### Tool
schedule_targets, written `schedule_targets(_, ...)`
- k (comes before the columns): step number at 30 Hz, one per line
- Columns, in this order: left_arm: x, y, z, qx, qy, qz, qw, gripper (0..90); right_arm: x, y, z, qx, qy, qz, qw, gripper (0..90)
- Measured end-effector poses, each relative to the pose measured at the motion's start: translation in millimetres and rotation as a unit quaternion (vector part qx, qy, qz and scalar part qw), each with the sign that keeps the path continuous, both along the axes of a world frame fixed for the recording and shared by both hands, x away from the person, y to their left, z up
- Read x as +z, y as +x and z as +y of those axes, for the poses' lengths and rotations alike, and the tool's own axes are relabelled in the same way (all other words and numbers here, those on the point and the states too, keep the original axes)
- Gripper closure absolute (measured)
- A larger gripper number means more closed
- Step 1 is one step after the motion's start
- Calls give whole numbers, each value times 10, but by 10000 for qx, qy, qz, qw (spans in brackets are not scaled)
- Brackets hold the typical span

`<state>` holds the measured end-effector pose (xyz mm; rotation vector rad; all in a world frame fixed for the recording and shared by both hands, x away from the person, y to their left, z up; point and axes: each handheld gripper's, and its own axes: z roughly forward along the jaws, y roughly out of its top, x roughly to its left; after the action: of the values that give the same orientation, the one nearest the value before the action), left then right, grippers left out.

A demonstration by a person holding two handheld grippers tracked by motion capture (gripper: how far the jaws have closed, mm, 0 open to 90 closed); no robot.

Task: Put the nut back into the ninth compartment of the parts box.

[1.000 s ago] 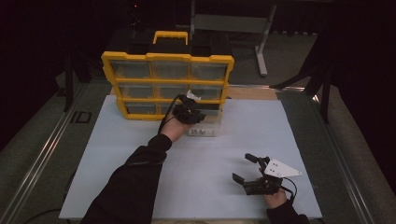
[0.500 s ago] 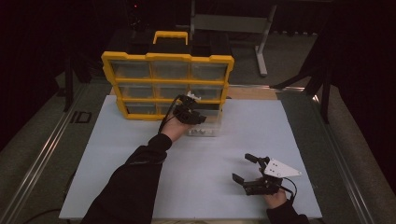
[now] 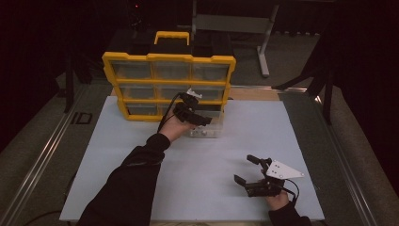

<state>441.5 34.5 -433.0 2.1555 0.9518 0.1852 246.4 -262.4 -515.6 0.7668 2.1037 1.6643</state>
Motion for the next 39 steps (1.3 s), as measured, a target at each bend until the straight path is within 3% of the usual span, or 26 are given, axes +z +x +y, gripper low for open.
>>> schedule_targets(10,101,-165,75,-265,-34,-98,9996,41,1,1,-6,-7,25,-24,10000,103)
schedule_targets(14,113,-223,137,-377,-161,-92,9991,0,-3,3,-8,-7,21,-21,10000,103)
schedule_targets(19,134,-297,239,-423,-321,-117,9985,0,-10,9,-14,-14,36,4,10000,103)
schedule_targets(24,150,-362,301,-461,-303,-145,9984,0,-11,6,-17,-18,27,8,10000,103)
schedule_targets(30,180,-521,426,-487,-453,-241,9975,0,-21,17,-20,-12,50,30,10000,103)
schedule_targets(39,188,-714,587,-669,-676,-509,9942,0,-18,15,-37,-33,69,15,10000,103)
